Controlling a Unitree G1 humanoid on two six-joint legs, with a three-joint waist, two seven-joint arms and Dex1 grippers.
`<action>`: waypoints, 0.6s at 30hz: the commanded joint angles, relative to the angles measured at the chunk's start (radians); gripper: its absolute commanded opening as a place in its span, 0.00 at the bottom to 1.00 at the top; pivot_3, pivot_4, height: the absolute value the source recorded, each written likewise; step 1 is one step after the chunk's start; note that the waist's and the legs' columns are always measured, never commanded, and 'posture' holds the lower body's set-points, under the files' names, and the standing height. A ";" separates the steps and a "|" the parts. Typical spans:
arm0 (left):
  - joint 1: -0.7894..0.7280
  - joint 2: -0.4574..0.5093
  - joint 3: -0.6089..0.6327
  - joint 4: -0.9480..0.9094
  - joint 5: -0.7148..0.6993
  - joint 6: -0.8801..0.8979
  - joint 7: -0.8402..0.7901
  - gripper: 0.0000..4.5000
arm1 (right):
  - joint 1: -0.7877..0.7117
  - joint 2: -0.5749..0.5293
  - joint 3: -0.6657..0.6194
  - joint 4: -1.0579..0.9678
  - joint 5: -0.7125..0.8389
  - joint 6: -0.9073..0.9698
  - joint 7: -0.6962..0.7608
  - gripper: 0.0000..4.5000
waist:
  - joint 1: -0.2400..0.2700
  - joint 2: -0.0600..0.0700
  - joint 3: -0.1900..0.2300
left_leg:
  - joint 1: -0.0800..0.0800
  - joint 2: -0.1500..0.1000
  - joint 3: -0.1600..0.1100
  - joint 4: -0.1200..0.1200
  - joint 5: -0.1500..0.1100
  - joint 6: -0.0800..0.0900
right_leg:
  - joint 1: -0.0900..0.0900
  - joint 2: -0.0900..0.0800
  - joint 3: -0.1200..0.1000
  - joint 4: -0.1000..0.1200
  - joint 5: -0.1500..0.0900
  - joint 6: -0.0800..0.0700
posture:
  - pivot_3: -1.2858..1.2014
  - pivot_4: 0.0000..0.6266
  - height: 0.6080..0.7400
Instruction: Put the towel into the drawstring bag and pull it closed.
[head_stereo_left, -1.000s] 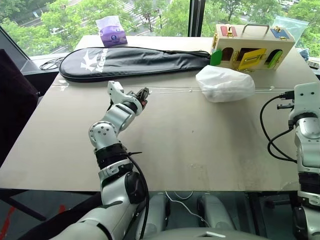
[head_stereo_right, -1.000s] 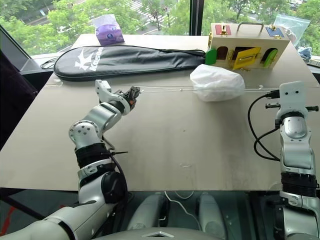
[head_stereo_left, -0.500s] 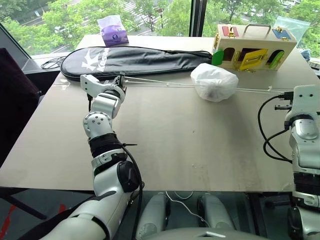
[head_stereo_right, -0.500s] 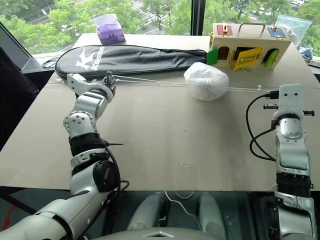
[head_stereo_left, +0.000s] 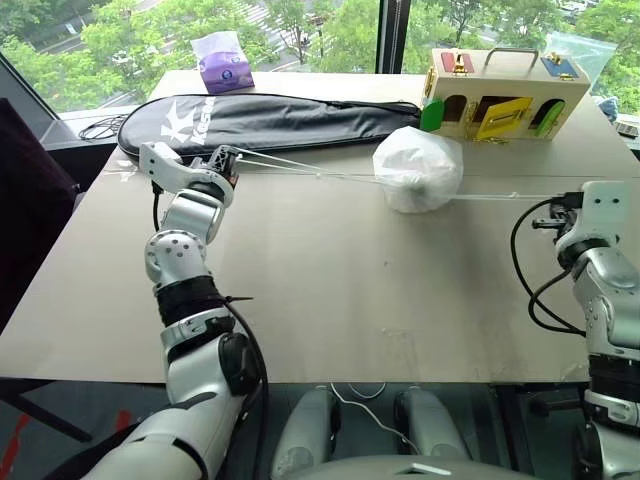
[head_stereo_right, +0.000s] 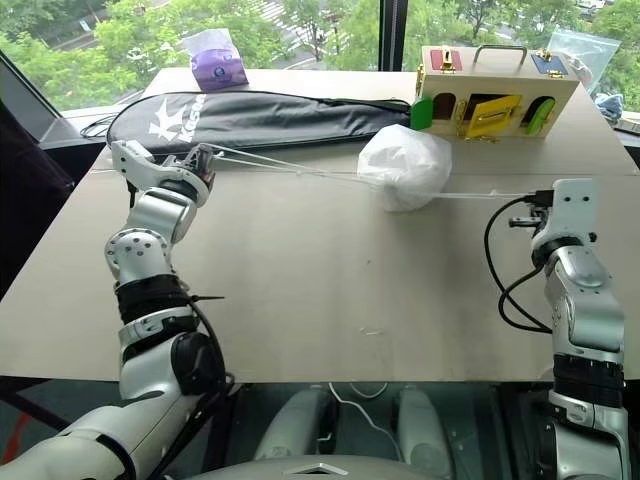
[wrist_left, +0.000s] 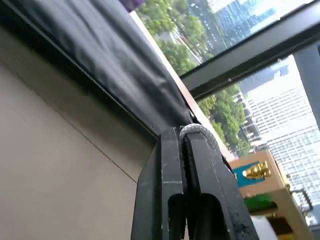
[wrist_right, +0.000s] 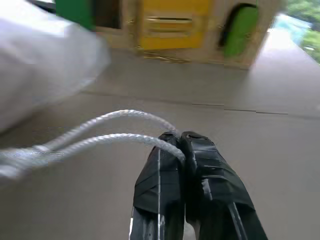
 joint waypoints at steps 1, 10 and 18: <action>0.049 0.055 -0.155 -0.113 0.036 0.095 -0.180 0.00 | 0.043 -0.018 0.044 -0.118 0.064 -0.047 0.143 0.07 | 0.001 0.000 0.000 | 0.000 0.000 0.000 0.000 0.000 0.000 | 0.000 0.000 0.000 0.000 0.000 0.000 | 0.52 0.24 1.00; 0.203 0.357 -0.420 -0.135 0.298 0.025 -0.590 0.69 | 0.302 -0.232 -0.007 -0.182 0.091 -0.085 0.416 0.83 | 0.001 0.000 0.000 | 0.001 0.002 0.000 0.000 -0.002 0.003 | 0.000 0.001 0.000 0.000 0.000 -0.001 | 0.52 0.24 1.00; 0.309 0.527 -0.432 -0.104 0.382 -0.077 -0.920 0.98 | 0.480 -0.322 -0.132 -0.105 0.102 -0.228 0.577 0.83 | 0.003 0.000 0.000 | 0.001 0.003 0.001 0.000 -0.002 0.004 | 0.001 -0.001 0.000 -0.002 0.000 -0.001 | 0.52 0.24 1.00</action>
